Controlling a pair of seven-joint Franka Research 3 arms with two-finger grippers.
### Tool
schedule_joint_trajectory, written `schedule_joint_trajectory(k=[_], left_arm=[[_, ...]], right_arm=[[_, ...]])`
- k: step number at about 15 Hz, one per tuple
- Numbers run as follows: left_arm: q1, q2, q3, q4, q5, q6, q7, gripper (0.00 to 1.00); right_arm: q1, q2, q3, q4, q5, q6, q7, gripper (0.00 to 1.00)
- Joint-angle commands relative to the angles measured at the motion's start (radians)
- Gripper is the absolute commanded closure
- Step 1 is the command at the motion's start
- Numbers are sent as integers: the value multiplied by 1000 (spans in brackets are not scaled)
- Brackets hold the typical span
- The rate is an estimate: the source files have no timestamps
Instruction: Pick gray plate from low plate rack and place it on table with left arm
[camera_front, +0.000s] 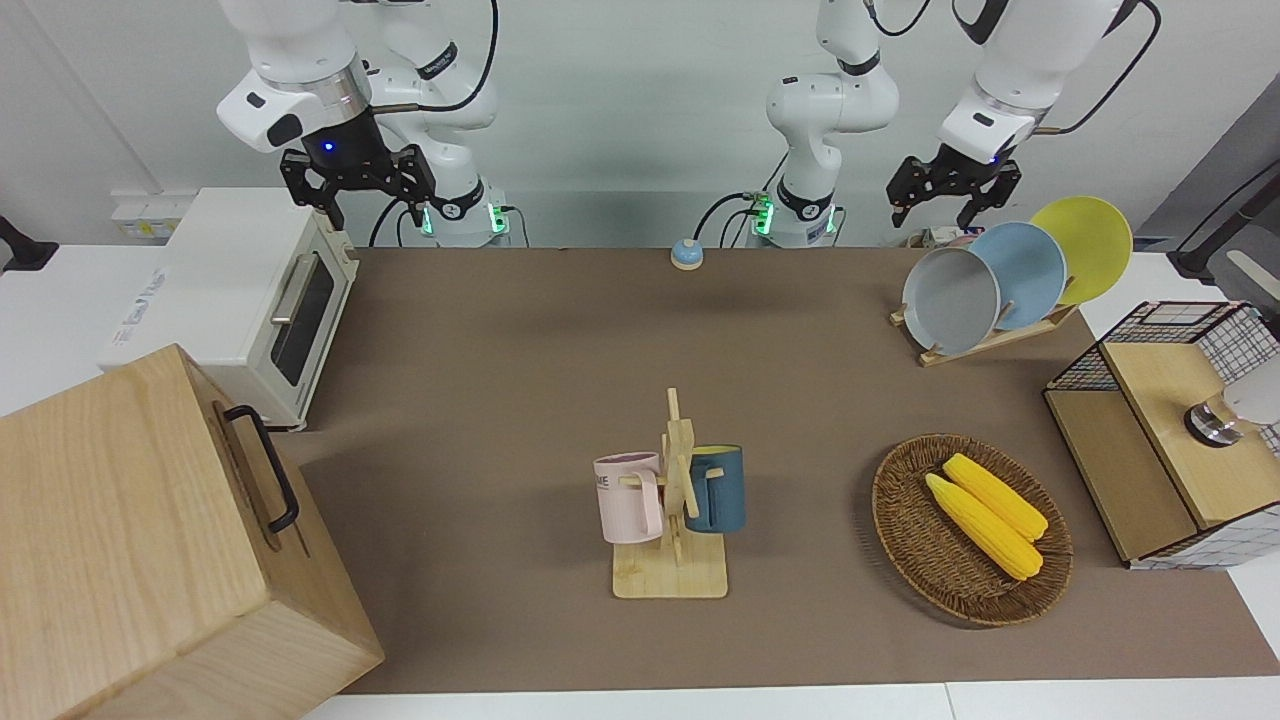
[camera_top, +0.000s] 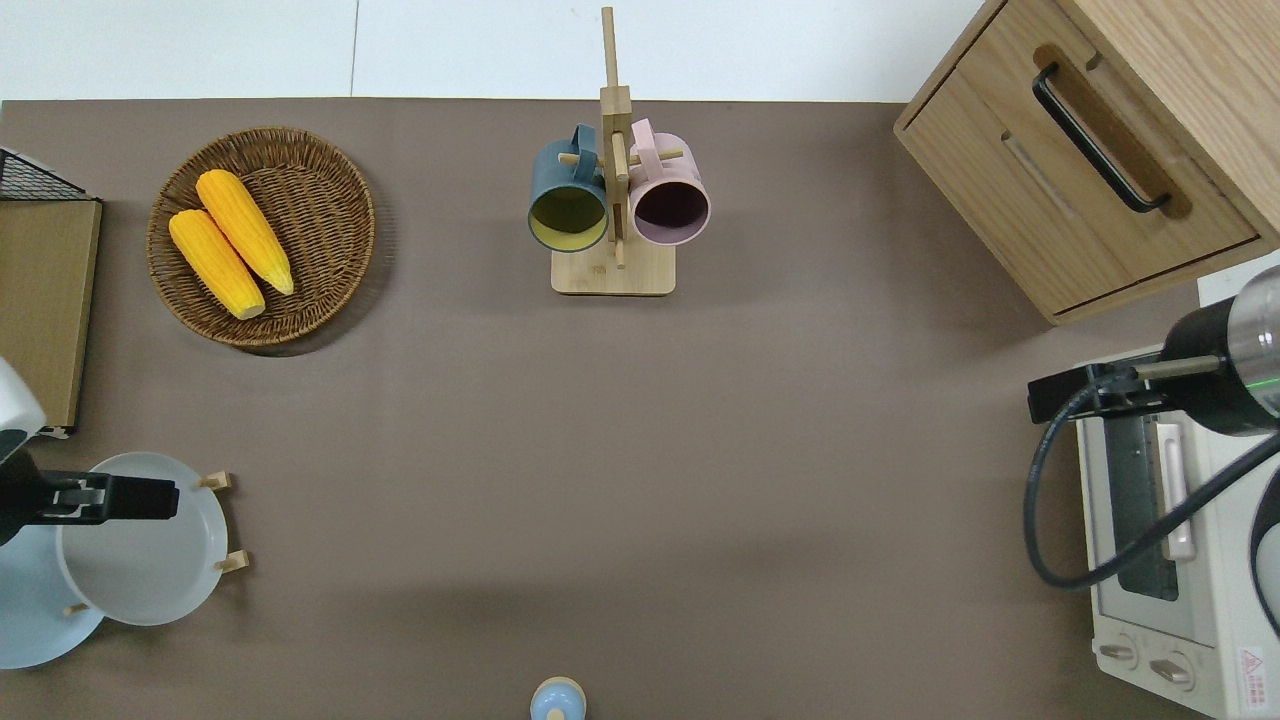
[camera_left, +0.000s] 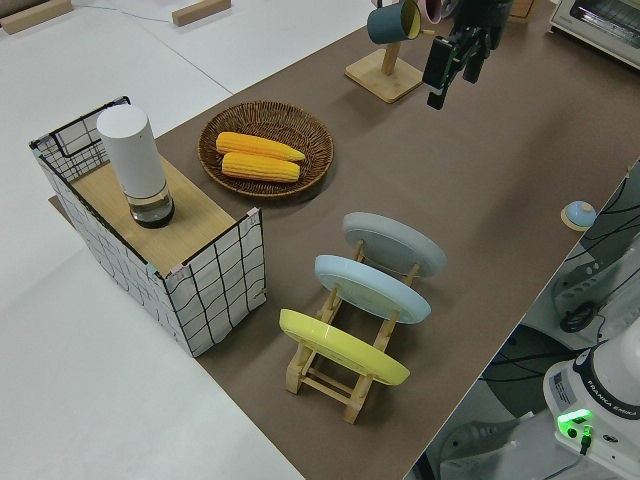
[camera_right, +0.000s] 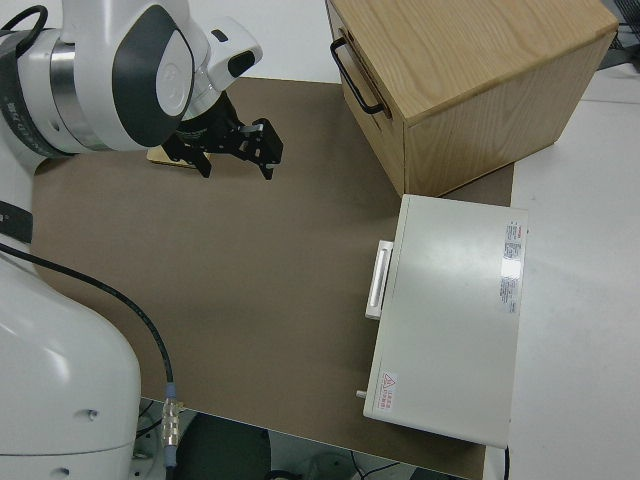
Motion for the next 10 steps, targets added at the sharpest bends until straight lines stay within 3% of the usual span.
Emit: schedule_joint_trajectory(k=[1, 6, 10], left_arm=[[-1, -27, 49, -9, 64, -26, 24, 5], [7, -56, 129, -52, 114, -22, 27, 5], [13, -62, 154, -154, 116, 47, 44, 5]], right_arm=[[-7, -2, 5, 6, 7, -14, 0, 13], [-7, -2, 5, 6, 7, -14, 0, 11], [-7, -2, 5, 6, 7, -14, 0, 11]])
